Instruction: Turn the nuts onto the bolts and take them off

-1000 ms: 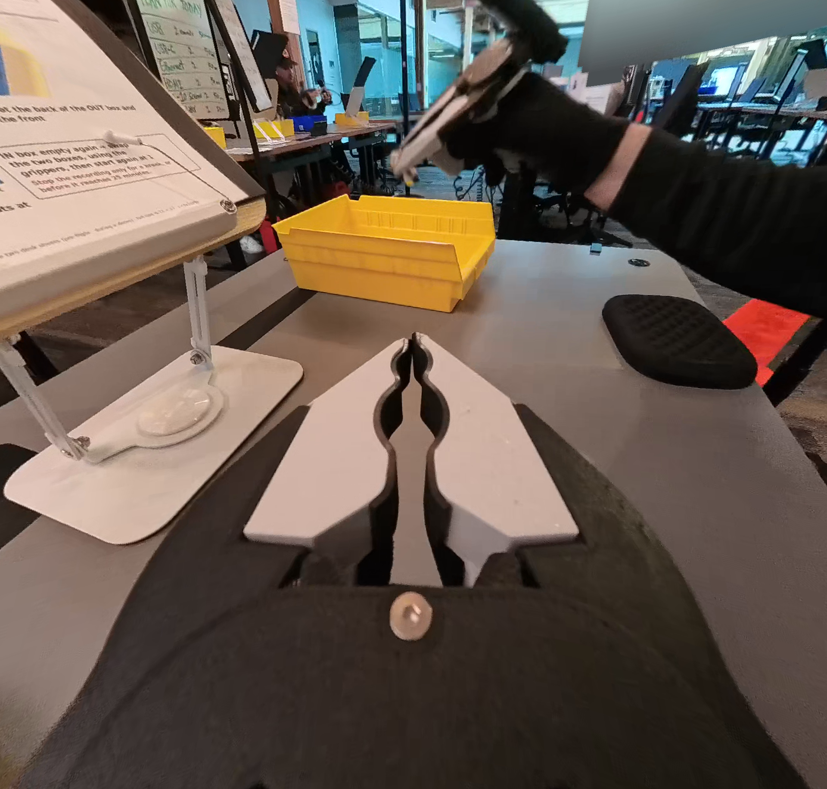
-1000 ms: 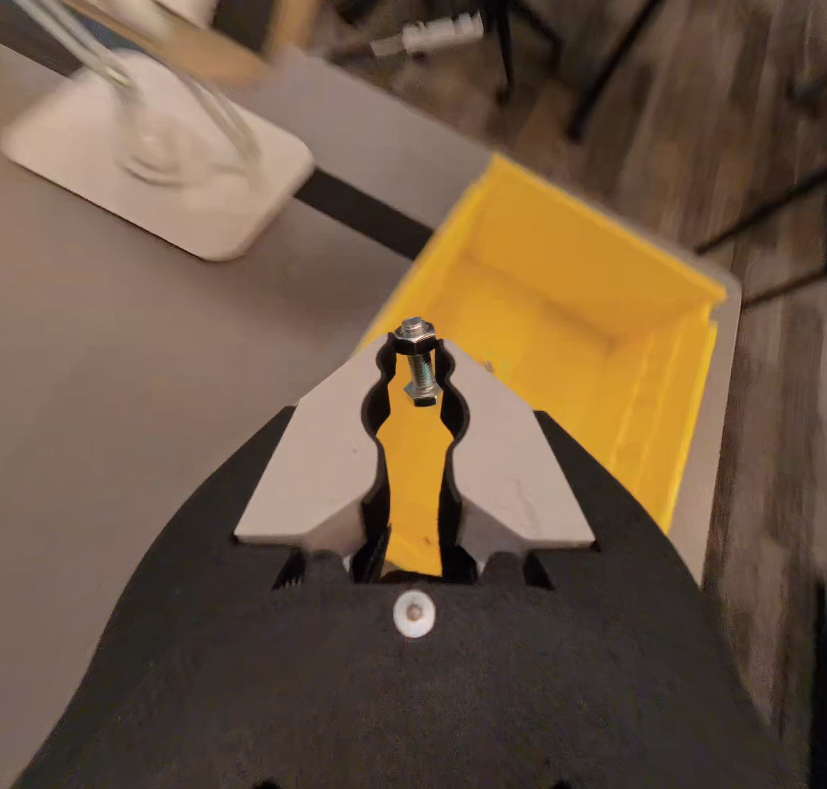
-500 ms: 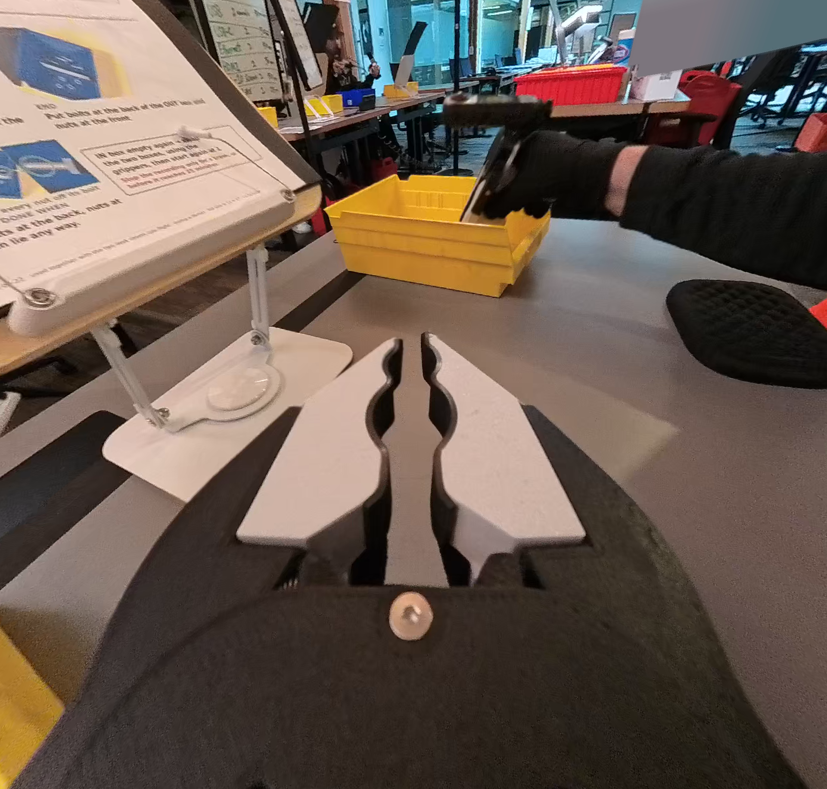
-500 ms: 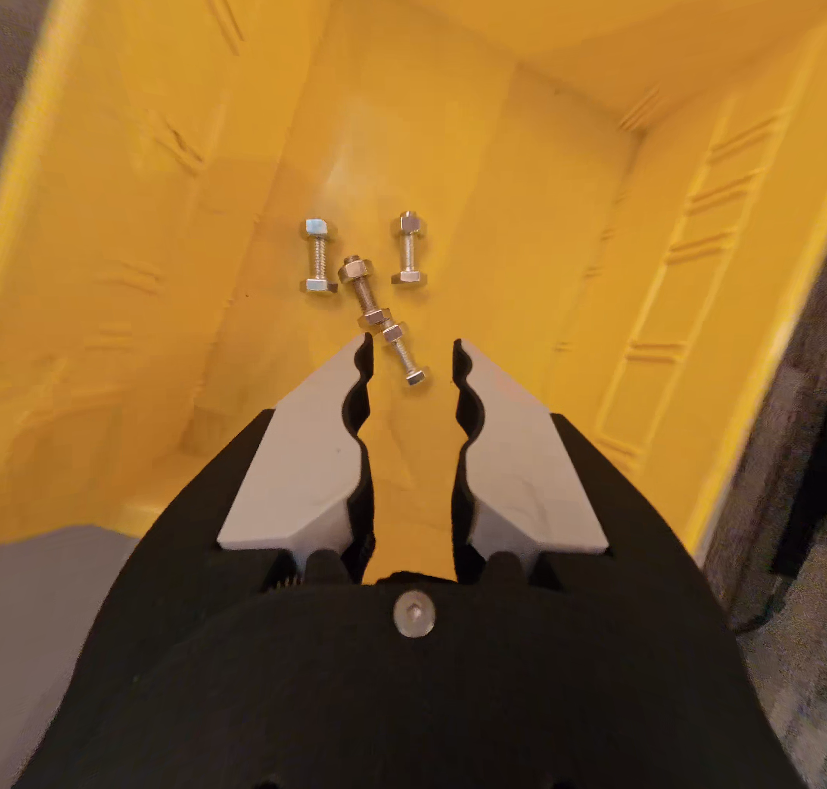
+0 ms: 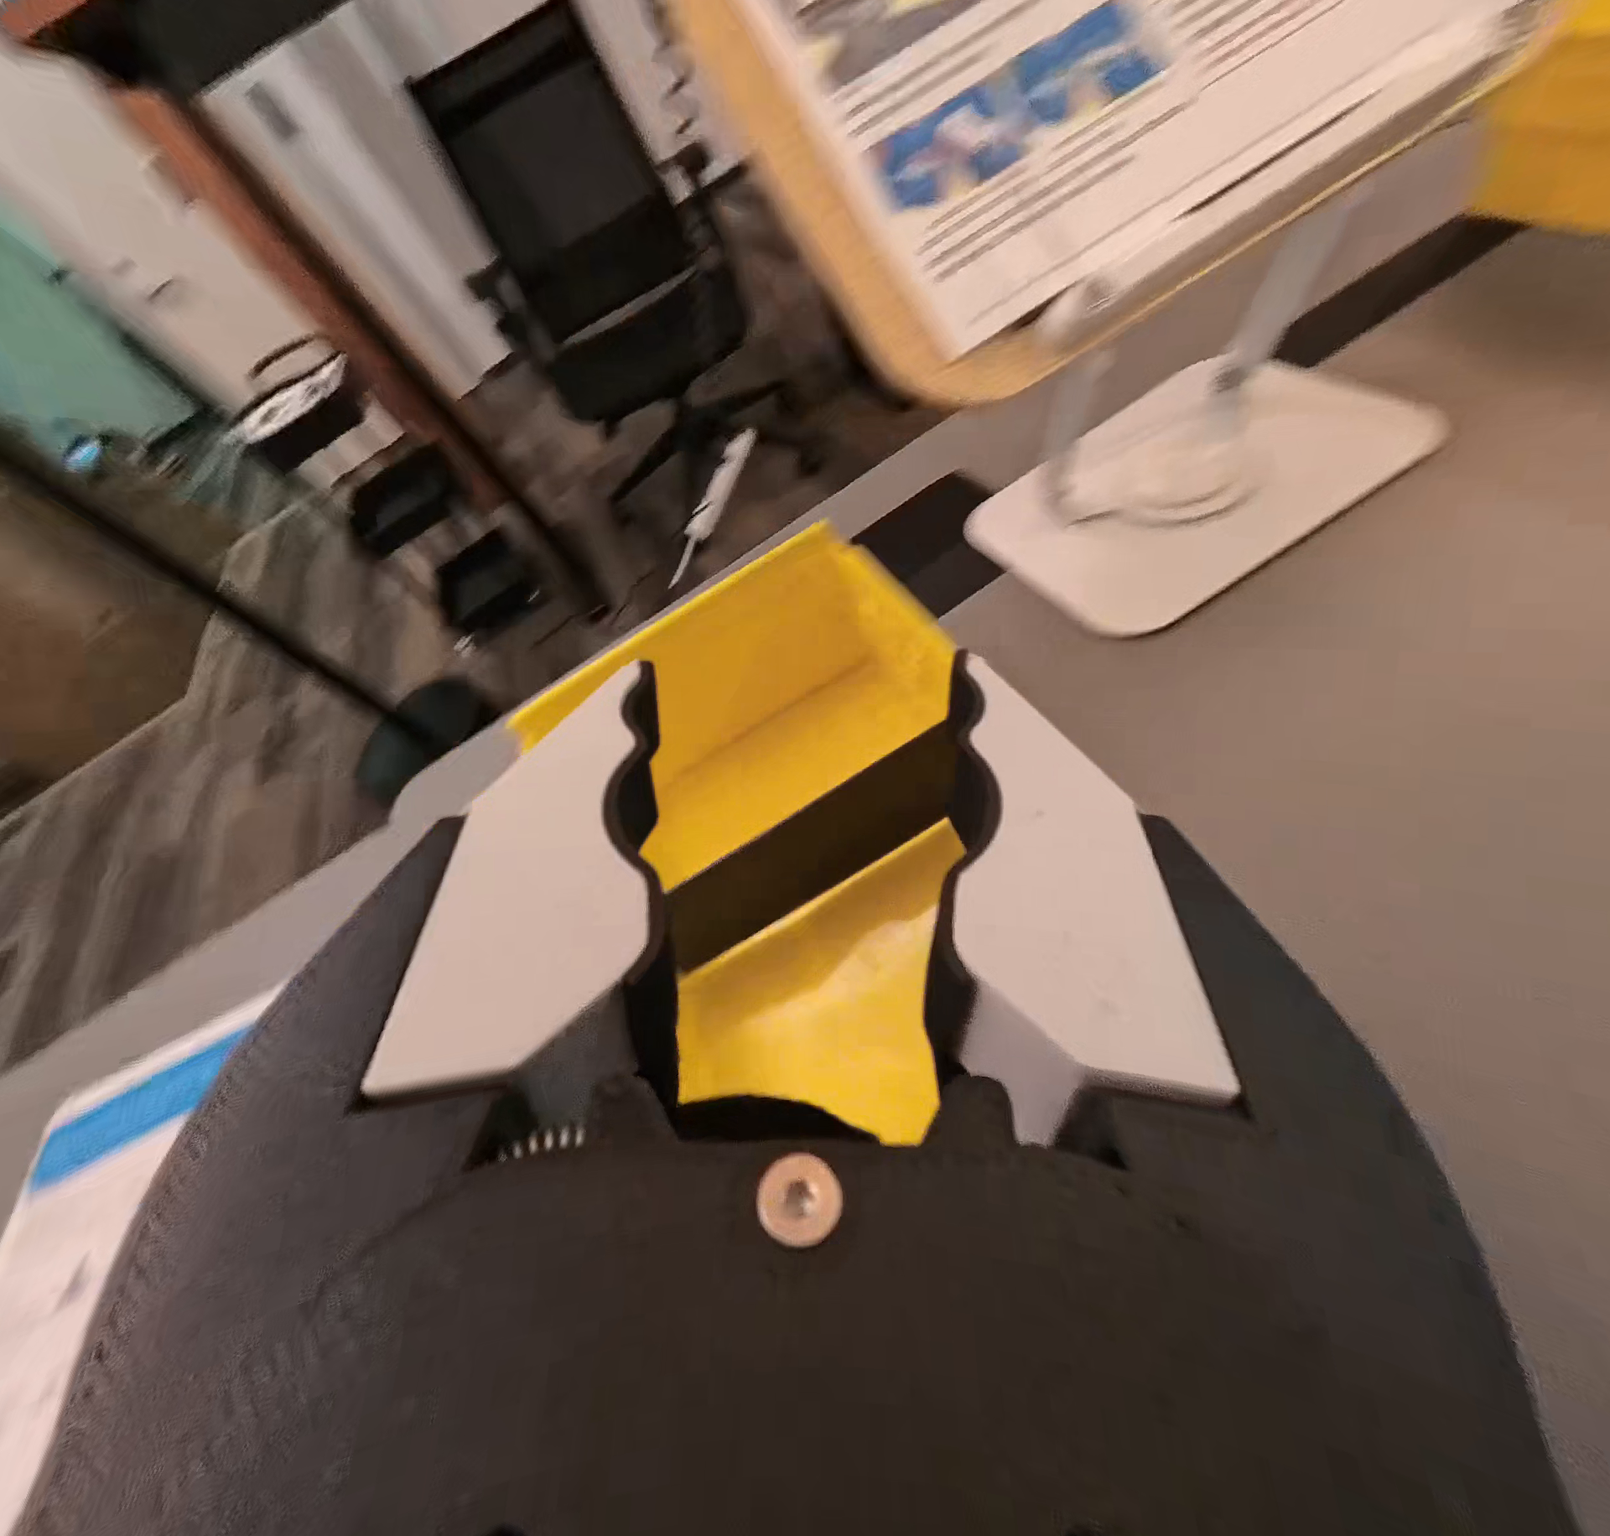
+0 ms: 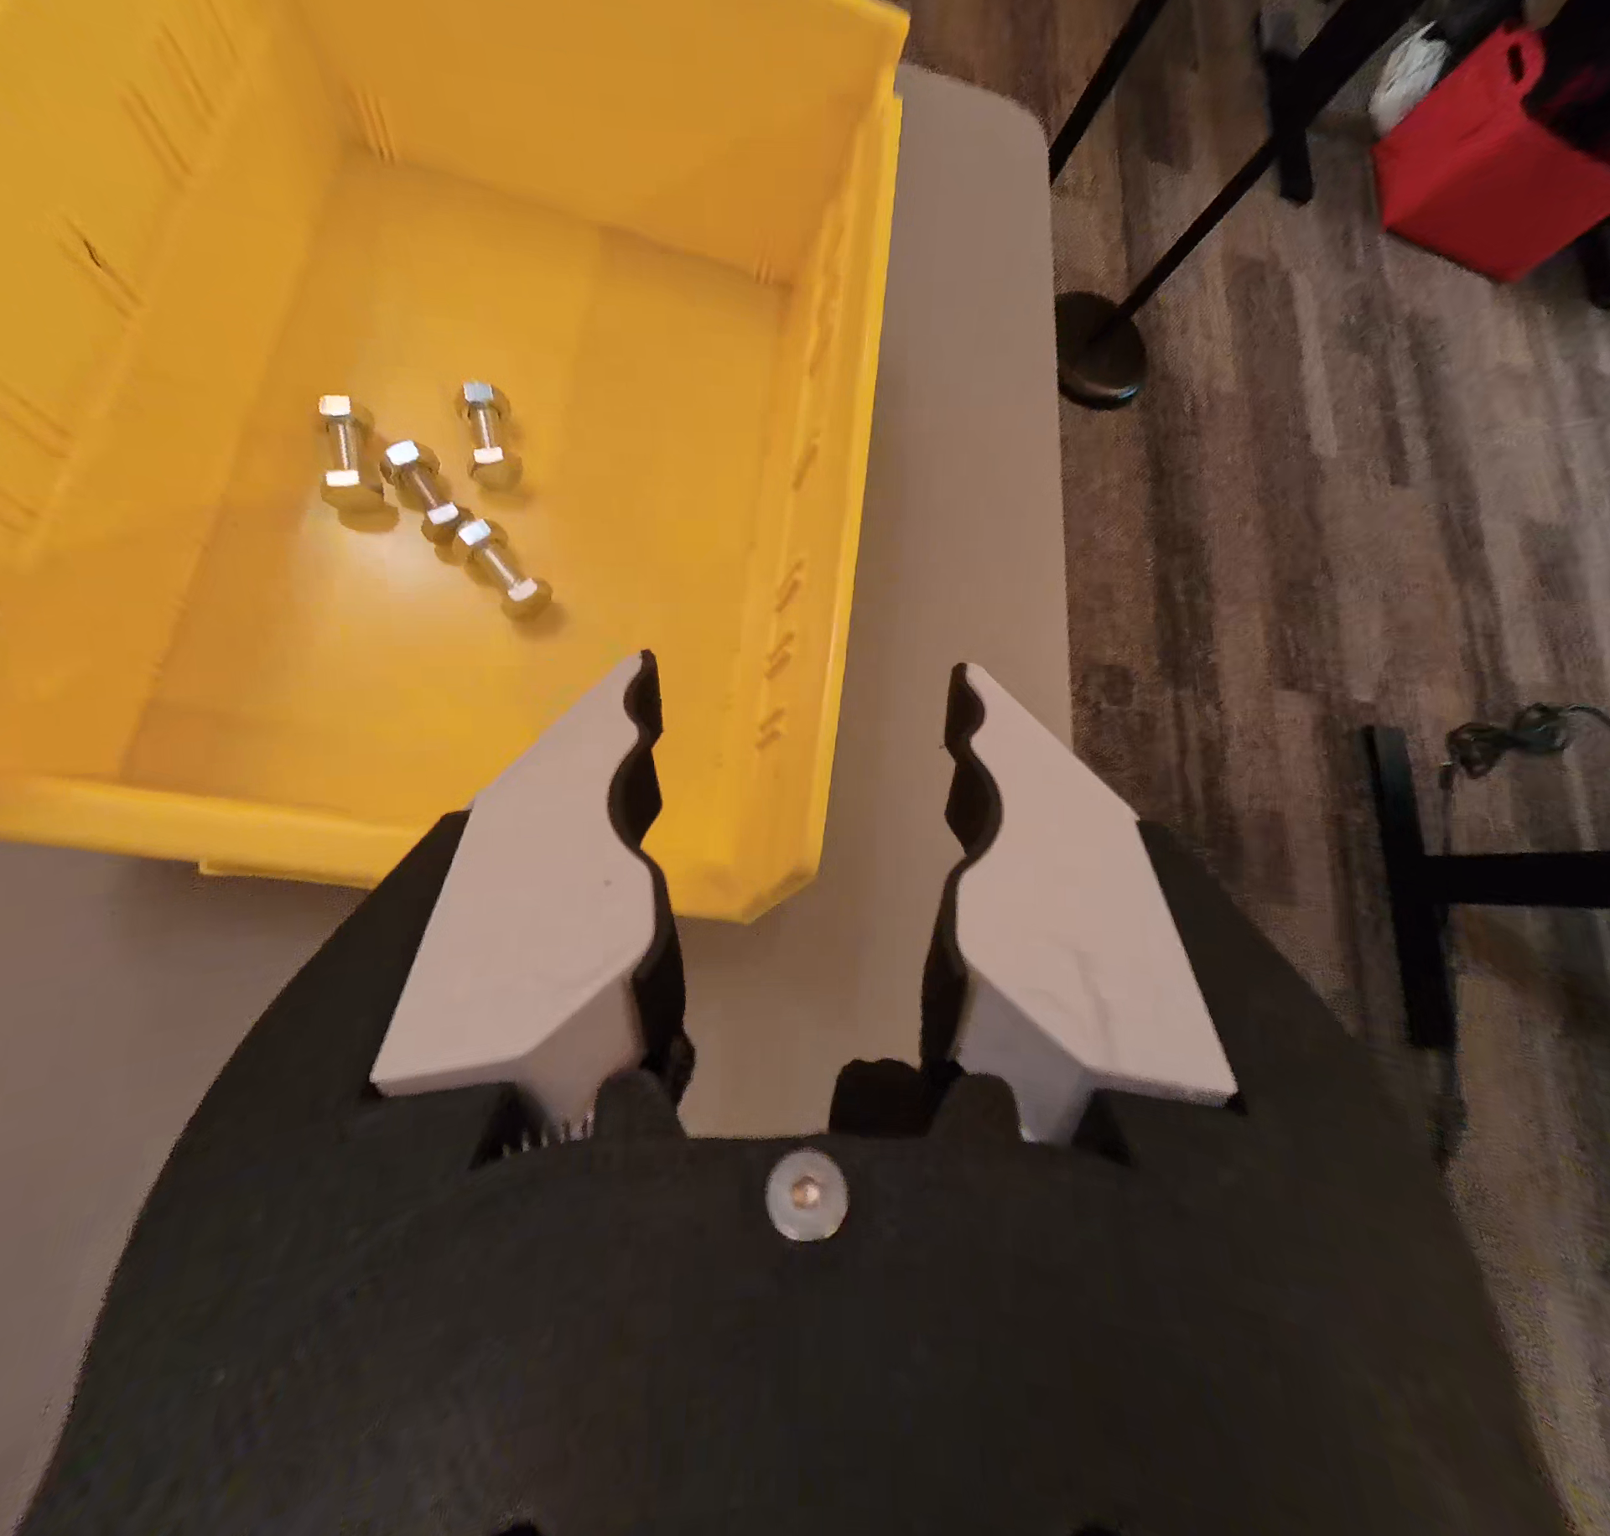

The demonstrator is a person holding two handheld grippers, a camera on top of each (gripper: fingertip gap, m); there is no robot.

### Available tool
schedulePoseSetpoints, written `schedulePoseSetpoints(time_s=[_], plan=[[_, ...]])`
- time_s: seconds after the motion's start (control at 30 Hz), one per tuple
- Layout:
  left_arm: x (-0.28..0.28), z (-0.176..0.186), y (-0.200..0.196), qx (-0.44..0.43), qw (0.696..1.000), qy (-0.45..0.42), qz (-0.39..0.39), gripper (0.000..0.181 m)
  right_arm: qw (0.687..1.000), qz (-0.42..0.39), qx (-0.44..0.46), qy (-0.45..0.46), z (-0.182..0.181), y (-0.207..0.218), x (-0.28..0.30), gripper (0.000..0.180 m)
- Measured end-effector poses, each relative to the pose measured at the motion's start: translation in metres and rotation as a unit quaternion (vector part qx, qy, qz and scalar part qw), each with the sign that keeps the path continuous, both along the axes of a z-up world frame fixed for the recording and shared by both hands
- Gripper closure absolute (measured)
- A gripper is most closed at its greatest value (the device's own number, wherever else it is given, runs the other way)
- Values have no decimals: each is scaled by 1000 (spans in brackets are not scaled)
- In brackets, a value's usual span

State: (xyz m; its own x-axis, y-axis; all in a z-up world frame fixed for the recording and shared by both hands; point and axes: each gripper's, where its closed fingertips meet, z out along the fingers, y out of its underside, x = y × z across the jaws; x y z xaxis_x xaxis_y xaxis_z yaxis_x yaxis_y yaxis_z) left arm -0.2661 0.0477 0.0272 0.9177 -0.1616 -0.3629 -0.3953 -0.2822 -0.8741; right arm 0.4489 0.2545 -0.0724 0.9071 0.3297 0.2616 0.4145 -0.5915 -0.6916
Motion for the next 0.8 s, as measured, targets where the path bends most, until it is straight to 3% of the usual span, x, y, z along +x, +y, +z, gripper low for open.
schedulePoseSetpoints(time_s=[0.2, 0.37, 0.63, 0.7, 0.8], plan=[[-122, -62, -40, -87, 982, -37, 163, 88, 997, 15, -54, 54, -39, -6, -3, 117], [-148, -127, -52, -166, 961, -114, 191, 97, 994, 21, -79, 72, -59, -3, -8, 132], [-144, -166, -42, -212, 945, -180, 170, 146, 990, 30, -106, 87, -80, 2, -7, 152], [-137, -174, -38, -214, 946, -192, 148, 171, 988, 33, -103, 112, -78, 3, -10, 162], [-140, -171, -32, -194, 947, -207, 148, 178, 989, 30, -103, 104, -78, 2, -5, 176]])
